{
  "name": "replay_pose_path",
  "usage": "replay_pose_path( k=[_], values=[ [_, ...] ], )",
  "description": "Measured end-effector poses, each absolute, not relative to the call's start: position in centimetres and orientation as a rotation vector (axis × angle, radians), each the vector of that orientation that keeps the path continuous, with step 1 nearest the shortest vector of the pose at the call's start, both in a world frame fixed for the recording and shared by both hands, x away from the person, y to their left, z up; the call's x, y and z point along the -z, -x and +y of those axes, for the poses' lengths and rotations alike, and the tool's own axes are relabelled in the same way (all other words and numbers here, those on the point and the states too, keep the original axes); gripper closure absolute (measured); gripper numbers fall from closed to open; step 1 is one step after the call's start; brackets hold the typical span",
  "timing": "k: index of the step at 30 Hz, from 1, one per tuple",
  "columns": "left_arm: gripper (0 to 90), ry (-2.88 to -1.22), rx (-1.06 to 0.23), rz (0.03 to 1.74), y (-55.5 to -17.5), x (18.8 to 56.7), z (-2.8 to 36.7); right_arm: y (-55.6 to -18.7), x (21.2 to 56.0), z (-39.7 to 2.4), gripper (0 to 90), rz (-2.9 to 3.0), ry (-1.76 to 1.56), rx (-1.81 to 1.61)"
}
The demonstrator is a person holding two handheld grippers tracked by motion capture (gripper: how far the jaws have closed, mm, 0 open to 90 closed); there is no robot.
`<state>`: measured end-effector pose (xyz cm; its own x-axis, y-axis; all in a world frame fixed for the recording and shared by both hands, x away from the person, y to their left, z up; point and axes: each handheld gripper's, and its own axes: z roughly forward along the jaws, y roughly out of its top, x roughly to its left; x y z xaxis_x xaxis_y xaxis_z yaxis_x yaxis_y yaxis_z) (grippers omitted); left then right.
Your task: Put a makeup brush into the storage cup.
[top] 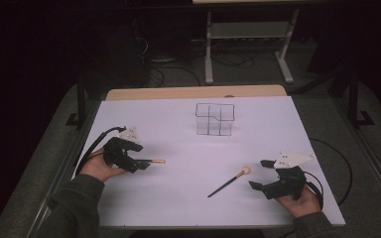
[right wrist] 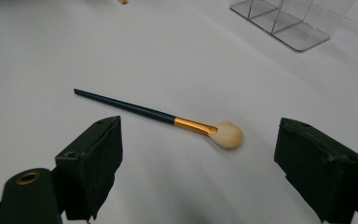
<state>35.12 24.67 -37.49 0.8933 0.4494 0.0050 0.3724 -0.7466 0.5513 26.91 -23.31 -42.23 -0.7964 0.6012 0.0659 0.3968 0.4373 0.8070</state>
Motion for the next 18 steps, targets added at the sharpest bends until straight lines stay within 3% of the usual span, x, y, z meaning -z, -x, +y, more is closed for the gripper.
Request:
replay_pose_path(
  k=[18],
  values=[
    [40.6, -2.617, -0.166, 0.568, -37.3, 39.3, 23.7, -27.0, 42.3, -23.3, 14.6, 2.470, -0.863, -1.277]
  ],
)
